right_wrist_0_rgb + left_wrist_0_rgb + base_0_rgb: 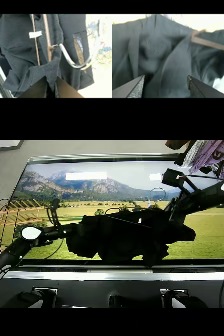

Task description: Fold the clothes and pants, and hang the long-sleeved shirts on hangers.

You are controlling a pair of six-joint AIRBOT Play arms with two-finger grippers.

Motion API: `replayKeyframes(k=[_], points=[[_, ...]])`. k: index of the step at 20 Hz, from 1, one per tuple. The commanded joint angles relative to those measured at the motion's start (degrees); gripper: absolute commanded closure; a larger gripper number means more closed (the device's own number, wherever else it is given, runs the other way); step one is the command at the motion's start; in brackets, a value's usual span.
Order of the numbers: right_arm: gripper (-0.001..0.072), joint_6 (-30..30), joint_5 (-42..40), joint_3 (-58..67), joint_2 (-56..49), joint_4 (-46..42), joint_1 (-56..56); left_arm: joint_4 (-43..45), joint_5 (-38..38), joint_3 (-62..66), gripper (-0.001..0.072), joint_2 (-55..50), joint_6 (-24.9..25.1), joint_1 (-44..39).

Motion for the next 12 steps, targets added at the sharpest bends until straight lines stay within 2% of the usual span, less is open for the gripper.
replayKeyframes(k=[1,3,7,12], points=[[0.0679,1.73,-1.03,0.0,0.17,-0.11,0.0,9.14,1.64,-0.02,0.0091,-0.37,-5.62,-6.36],[0.0679,2.91,-1.33,0.0,0.17,-0.17,0.0,13.25,7.1,-0.02,0.0091,-0.44,-6.51,-12.59],[0.0679,3.85,-1.4,0.0,0.17,-0.28,0.0,26.82,16.41,-0.02,0.0091,-1.6,-18.97,-20.63],[0.0678,5.18,-1.62,0.0,0.17,-0.28,0.0,27.61,22.43,0.0,0.0091,-5.62,-19.67,-24.92]])
